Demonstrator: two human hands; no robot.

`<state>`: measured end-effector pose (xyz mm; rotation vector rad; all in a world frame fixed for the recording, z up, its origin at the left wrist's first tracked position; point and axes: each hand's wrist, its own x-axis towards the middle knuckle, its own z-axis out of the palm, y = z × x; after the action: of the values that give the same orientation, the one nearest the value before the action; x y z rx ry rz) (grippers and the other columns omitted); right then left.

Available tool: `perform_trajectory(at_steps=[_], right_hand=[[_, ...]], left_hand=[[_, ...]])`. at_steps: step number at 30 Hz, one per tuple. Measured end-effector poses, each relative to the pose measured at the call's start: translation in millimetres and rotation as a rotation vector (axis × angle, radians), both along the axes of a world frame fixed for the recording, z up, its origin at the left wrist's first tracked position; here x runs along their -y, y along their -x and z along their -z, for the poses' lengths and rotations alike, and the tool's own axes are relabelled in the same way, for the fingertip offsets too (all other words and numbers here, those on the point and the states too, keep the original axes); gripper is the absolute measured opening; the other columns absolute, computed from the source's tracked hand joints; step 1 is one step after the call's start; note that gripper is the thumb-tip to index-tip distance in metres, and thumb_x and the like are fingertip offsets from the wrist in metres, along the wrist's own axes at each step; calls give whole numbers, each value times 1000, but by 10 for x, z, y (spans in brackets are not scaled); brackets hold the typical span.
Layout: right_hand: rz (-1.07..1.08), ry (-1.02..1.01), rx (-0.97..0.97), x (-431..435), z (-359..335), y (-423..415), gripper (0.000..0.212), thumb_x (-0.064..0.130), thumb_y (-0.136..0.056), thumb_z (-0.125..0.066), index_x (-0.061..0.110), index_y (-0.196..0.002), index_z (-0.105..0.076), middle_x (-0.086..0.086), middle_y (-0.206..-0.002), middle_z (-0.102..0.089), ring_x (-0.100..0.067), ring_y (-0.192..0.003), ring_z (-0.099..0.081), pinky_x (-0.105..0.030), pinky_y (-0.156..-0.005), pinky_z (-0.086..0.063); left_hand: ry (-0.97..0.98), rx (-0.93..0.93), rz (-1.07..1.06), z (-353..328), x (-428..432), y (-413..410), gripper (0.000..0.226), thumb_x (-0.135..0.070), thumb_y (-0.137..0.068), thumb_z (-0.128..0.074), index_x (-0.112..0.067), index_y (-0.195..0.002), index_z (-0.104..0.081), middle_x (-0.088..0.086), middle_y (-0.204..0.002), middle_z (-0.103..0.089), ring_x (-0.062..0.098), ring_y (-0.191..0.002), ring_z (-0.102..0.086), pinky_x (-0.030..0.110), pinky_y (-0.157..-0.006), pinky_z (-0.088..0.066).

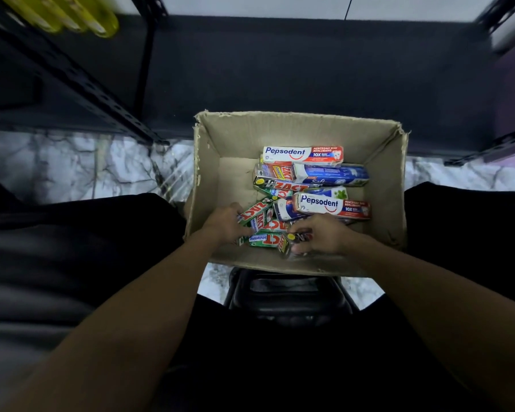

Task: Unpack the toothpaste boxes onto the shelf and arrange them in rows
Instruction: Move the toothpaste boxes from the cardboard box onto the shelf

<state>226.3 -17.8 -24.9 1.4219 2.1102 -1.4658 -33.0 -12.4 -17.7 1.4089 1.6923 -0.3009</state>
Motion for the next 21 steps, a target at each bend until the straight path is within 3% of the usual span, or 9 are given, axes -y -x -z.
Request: perform_trajectory(at_steps=[6, 9, 12, 15, 16, 18, 21], right_hand=[[-35, -17, 9, -31, 9, -2, 57, 40, -79, -78, 23, -131, -63, 0, -135, -61, -22, -121, -56, -31, -99, -44], [97, -46, -60, -96, -78, 73, 52, 47, -83, -72, 27, -130, -63, 0, -129, -65, -17, -107, -61, -35, -95, -49], [327, -262, -136, -133, -181, 189, 47, 44, -88, -66, 23, -130, -63, -4, -110, -73, -6, -80, -62, -20, -74, -50], [468, -406, -86, -113, -167, 225, 44, 39, -91, -64, 19, -131, -61, 9, -73, -67, 0, -63, -54, -16, -58, -41], [445, -411, -44, -104, -128, 220, 47, 41, -91, -65, 20, -132, -59, 9, -76, -66, -3, -67, -57, -19, -61, -44], [341, -391, 31, -91, -19, 194, 56, 42, -89, -67, 21, -138, -53, -3, -111, -70, -20, -98, -64, -30, -82, -52], [133, -440, 176, -62, 38, 196, 66, 40, -90, -65, 22, -148, -39, -7, -137, -57, -31, -120, -53, -39, -95, -48]], left_hand=[[-3, 15, -30, 30, 14, -17, 56, -37, -78, -82, -11, -119, -53, 11, -114, -67, 26, -96, -65, 32, -76, -54], [-13, 11, -39, 45, 13, 0, 59, -38, -77, -83, -11, -121, -53, 11, -114, -68, 25, -95, -66, 31, -75, -54], [-11, 14, -45, 57, 11, 4, 57, -37, -78, -82, -11, -121, -53, 11, -114, -68, 22, -90, -64, 29, -70, -51], [-9, 22, -46, 66, 15, 2, 59, -37, -80, -81, -10, -123, -52, 12, -118, -66, 20, -89, -59, 26, -71, -46], [-9, 24, -47, 70, 19, 5, 59, -37, -80, -81, -10, -123, -52, 12, -119, -66, 21, -91, -60, 26, -72, -46], [-9, 31, -49, 80, 26, 10, 58, -37, -80, -80, -9, -123, -53, 13, -119, -66, 24, -96, -63, 27, -72, -46], [-11, 39, -55, 96, 26, 13, 58, -36, -80, -80, -10, -124, -53, 14, -120, -65, 25, -98, -63, 27, -72, -45]])
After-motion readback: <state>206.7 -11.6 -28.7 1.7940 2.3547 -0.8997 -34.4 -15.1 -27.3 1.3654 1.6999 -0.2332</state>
